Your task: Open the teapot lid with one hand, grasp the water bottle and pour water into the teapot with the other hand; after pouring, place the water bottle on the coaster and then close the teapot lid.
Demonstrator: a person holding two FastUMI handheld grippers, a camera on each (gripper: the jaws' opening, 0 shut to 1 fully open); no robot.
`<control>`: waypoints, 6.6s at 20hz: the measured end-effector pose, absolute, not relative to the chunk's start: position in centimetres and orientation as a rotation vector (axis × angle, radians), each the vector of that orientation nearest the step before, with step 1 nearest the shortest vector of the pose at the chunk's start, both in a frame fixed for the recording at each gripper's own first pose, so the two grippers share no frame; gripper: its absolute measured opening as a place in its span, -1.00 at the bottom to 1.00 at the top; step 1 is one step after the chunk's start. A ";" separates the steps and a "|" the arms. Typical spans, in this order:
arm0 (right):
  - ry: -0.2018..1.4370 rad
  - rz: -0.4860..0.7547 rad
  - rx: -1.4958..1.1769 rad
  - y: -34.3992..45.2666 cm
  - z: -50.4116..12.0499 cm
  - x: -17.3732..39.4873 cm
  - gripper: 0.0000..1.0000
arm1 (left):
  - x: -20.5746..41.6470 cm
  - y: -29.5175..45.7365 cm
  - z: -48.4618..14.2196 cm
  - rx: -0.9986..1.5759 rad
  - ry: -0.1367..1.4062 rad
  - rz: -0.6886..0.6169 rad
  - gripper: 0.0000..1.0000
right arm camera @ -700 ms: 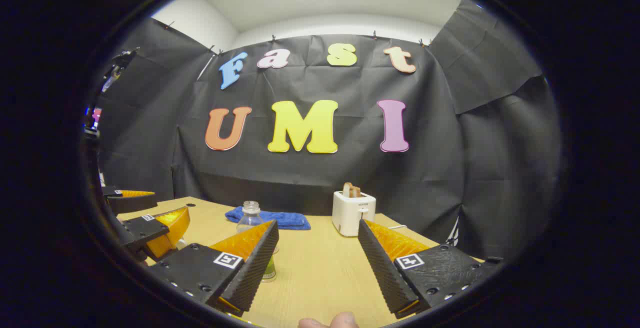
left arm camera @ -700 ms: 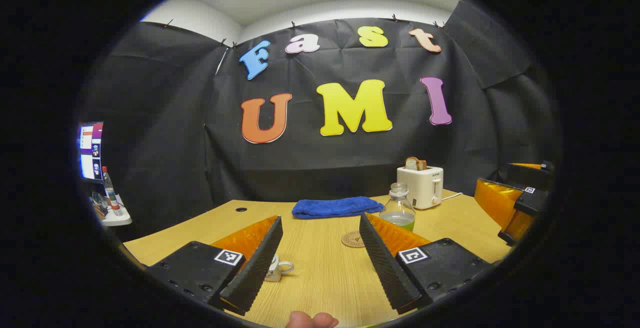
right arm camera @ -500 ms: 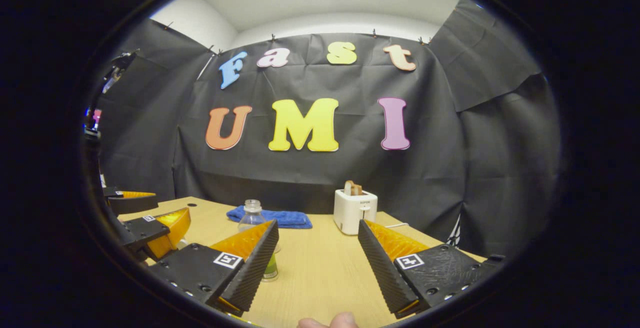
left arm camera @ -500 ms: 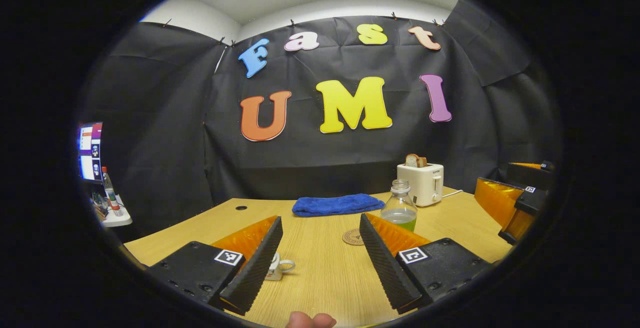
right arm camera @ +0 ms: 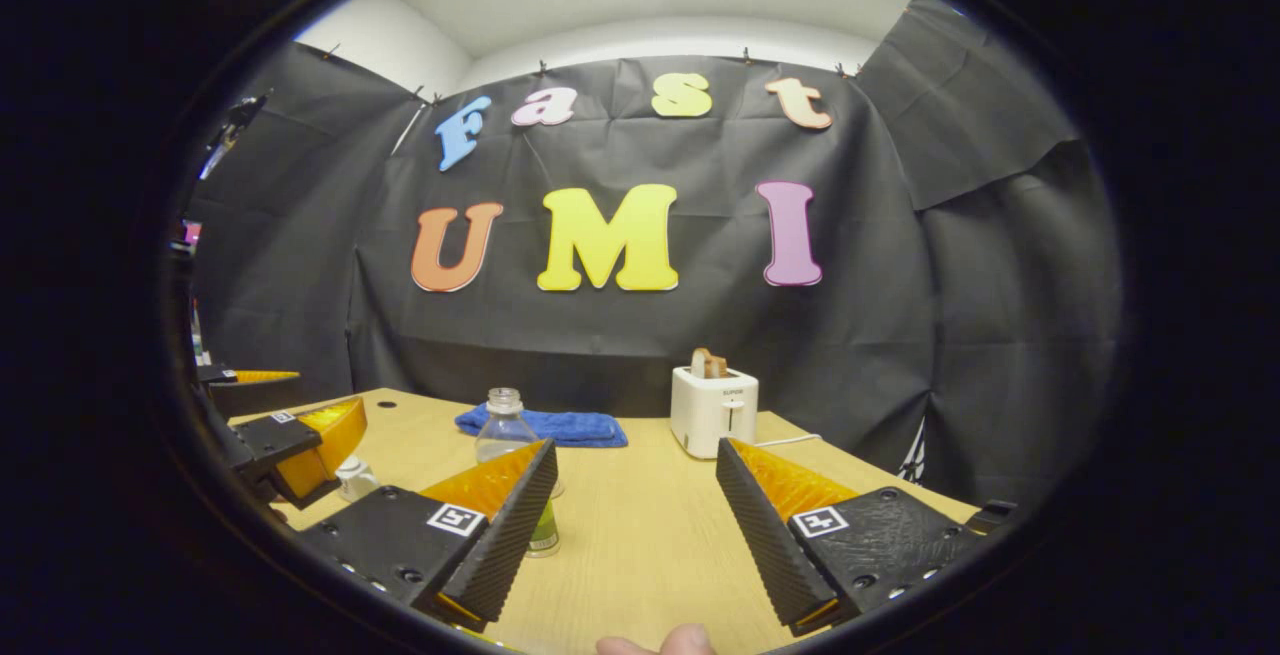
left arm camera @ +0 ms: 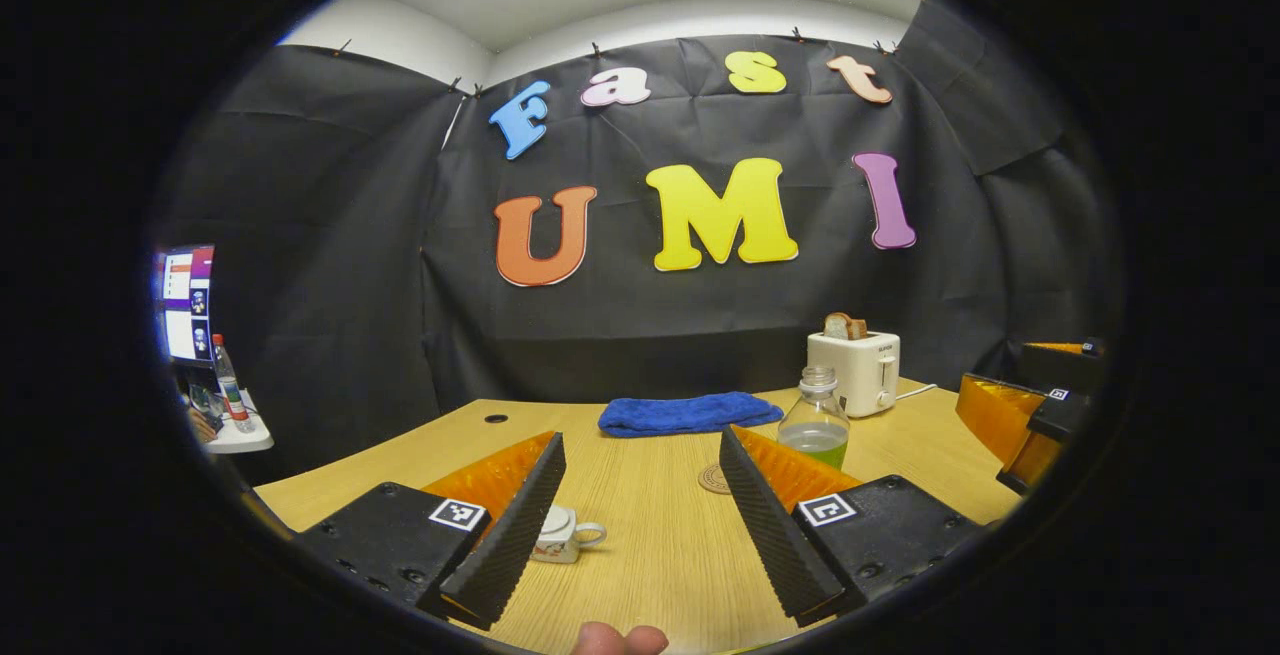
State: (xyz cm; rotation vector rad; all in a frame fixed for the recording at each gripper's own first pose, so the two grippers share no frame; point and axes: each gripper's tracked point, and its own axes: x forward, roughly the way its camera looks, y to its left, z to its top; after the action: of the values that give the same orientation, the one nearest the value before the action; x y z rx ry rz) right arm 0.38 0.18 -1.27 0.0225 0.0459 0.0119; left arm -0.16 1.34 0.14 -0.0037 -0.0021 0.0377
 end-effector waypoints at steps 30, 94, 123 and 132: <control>0.079 0.133 -0.014 1.1 -5.6 2.9 0.91 | -0.4 8.7 -6.7 -0.048 0.139 0.152 0.98; 0.273 0.275 -0.035 12.9 -10.0 9.3 0.41 | 2.0 13.6 -4.8 -0.041 0.097 0.053 -0.94; 0.030 0.407 -1.278 23.0 -8.9 11.4 0.31 | 0.6 21.5 -6.6 -0.071 0.086 0.095 -0.94; -0.089 0.380 -1.503 24.2 -8.2 11.9 0.31 | 0.5 22.0 -6.7 -0.080 0.087 0.095 -0.95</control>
State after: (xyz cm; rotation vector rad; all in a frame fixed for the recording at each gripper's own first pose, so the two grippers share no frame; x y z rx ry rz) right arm 11.95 24.23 -8.24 -1.5033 -0.0893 0.3800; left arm 0.51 21.97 -6.66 -0.0803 0.0873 0.0945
